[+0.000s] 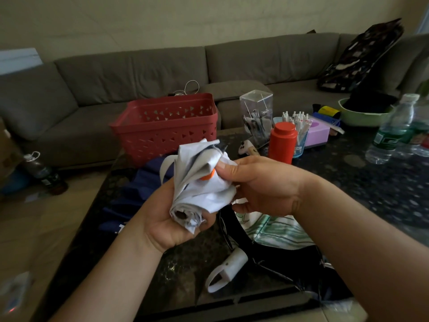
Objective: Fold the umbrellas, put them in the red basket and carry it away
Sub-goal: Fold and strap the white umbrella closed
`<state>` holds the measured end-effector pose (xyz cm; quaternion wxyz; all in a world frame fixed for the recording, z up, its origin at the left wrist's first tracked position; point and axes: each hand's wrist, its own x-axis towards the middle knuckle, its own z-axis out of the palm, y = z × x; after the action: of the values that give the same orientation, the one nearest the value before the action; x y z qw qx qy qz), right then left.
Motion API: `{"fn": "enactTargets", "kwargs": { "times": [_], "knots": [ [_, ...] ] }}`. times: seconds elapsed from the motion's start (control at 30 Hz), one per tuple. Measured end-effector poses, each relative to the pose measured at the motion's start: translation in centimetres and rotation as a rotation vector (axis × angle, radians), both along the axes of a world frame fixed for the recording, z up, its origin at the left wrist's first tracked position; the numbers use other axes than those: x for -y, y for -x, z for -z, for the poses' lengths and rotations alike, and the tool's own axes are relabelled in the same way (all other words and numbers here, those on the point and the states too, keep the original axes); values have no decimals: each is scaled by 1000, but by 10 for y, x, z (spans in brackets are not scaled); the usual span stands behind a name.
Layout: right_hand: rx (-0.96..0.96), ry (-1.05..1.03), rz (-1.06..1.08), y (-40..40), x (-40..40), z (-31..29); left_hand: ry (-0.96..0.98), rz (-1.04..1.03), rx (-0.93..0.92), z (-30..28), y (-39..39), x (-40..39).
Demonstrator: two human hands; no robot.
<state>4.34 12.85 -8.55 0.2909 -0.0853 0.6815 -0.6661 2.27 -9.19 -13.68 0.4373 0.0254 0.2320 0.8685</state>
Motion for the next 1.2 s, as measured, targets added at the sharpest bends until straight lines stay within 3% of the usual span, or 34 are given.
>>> {"fn": "enactTargets", "kwargs": {
  "times": [0.1,0.23,0.3,0.4,0.53,0.8,1.07,1.2],
  "knots": [
    [7,8,211,1,6,1,51,-26,-16,-4,-2,-1],
    [-452,-91,638,1,10,-2,28,-267,-53,-6,4,0],
    [-652,-73,650,-5,13,-12,111,-381,-90,-10,3,-4],
    [-793,-198,489,-15,24,-18,233,-520,-126,-12,-2,-15],
    [-834,-306,460,-13,35,-3,309,-643,-303,-17,-10,-28],
    [-735,-26,537,-7,49,14,393,-915,-497,-25,-32,-49],
    [-707,273,646,-14,58,19,298,-923,-503,-36,-31,-49],
    [-922,55,686,-15,54,26,327,-862,-492,-35,-30,-48]
  ]
}}
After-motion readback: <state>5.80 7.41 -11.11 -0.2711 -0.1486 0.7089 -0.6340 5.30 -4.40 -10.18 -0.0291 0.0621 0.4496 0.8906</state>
